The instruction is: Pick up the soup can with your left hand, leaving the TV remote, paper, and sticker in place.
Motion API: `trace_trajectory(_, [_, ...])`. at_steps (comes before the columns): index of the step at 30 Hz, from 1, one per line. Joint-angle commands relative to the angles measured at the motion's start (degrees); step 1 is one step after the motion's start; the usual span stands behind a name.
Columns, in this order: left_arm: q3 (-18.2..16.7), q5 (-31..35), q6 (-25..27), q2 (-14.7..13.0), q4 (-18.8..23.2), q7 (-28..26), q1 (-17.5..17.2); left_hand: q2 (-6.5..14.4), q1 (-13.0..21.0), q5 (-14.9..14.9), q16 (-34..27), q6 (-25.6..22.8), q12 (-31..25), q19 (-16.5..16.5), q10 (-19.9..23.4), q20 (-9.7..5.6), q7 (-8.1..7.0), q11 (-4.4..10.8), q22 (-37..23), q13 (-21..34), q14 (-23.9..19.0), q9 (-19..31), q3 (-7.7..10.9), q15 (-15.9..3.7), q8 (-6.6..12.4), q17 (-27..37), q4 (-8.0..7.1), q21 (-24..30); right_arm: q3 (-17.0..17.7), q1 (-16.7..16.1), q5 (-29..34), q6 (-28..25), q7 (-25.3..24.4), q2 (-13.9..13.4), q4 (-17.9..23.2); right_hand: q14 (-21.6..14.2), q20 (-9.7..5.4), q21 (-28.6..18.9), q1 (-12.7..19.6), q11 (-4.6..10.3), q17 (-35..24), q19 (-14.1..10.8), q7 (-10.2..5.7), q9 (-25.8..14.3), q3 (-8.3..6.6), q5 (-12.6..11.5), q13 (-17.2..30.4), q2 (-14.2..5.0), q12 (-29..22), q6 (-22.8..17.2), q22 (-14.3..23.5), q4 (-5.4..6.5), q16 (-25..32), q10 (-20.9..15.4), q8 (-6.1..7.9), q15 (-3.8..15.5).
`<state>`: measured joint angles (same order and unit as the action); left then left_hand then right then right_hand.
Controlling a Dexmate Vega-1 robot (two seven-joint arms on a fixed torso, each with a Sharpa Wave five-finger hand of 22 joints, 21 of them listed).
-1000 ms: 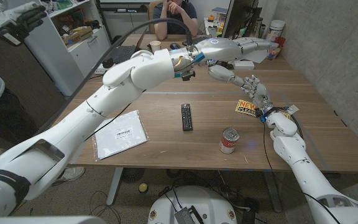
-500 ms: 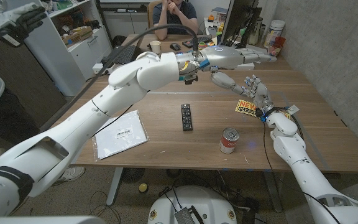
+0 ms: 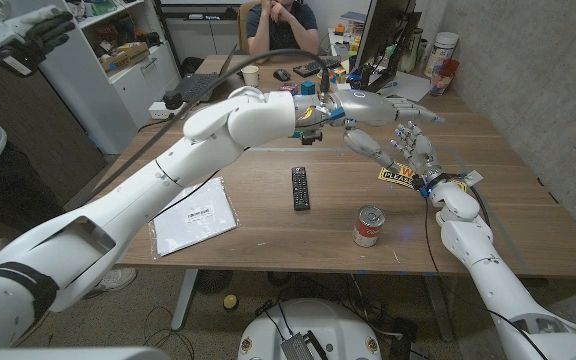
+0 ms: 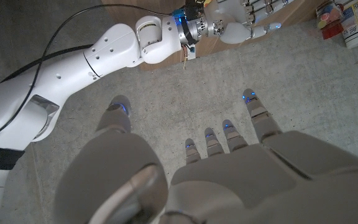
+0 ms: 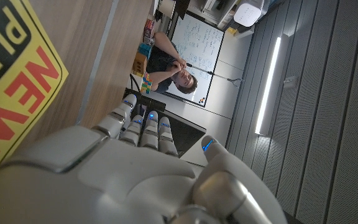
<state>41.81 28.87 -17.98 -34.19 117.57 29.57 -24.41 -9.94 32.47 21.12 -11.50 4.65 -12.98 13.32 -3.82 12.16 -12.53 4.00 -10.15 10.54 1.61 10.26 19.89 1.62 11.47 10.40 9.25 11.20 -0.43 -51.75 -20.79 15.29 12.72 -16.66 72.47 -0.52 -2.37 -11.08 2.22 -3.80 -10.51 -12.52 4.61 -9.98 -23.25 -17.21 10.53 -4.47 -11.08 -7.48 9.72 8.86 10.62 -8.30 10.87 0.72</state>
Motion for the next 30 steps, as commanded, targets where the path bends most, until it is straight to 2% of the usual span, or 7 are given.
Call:
trace_trajectory(1, [2.0, 0.3, 0.8, -0.2, -0.1, 3.7, 0.6, 0.1, 0.8, 0.4, 0.1, -0.7, -0.2, 0.5, 0.7, 0.04, -0.03, 0.34, 0.1, 0.1, -0.4, 0.3, -0.41, -0.04, 0.43, 0.0, -0.05, 0.4, 0.2, -0.3, 0.0, -0.1, -0.3, -0.1, 0.2, -0.7, -0.45, 0.2, 0.3, -0.06, -0.1, 0.4, 0.06, -0.3, 0.21, -0.3, 0.3, -2.43, -0.4, -0.5, 0.1, -0.16, 0.4, -0.5, 0.14, -0.01])
trace_trajectory(15, [3.1, 1.8, 1.5, -0.2, 0.8, 6.0, 0.9, 0.4, 1.7, 0.5, 0.1, -1.5, -0.2, 0.7, 1.2, 0.02, -0.05, 0.54, 0.1, 0.2, -0.9, 0.2, -0.91, -0.25, 0.45, 0.0, -0.12, 0.3, 0.4, -0.6, -0.1, 0.1, -0.3, -0.2, 0.5, -0.8, -0.42, 0.1, 0.3, -0.11, -0.1, 0.5, 0.16, -0.3, 0.28, -0.3, 0.3, -2.39, -0.3, -0.6, 0.1, -0.17, 0.4, -0.6, 0.13, -0.07])
trace_trajectory(30, [4.0, 4.5, 1.7, -0.4, 2.0, 8.1, 1.1, 0.8, 3.6, 0.5, 0.6, -2.5, 0.3, 1.1, 0.7, 0.05, -0.09, -0.05, 0.0, 0.2, -0.5, 0.2, -1.79, -0.13, 0.26, 0.0, -0.19, 0.2, 0.6, -1.0, 0.0, 0.1, -0.6, -0.4, 1.0, -1.0, -0.4, 0.1, 0.4, -0.17, -0.1, 0.4, 0.23, -0.3, 0.34, -0.4, 0.3, -2.36, -0.4, -0.9, 0.1, -0.19, 0.4, -0.9, 0.17, -0.08])
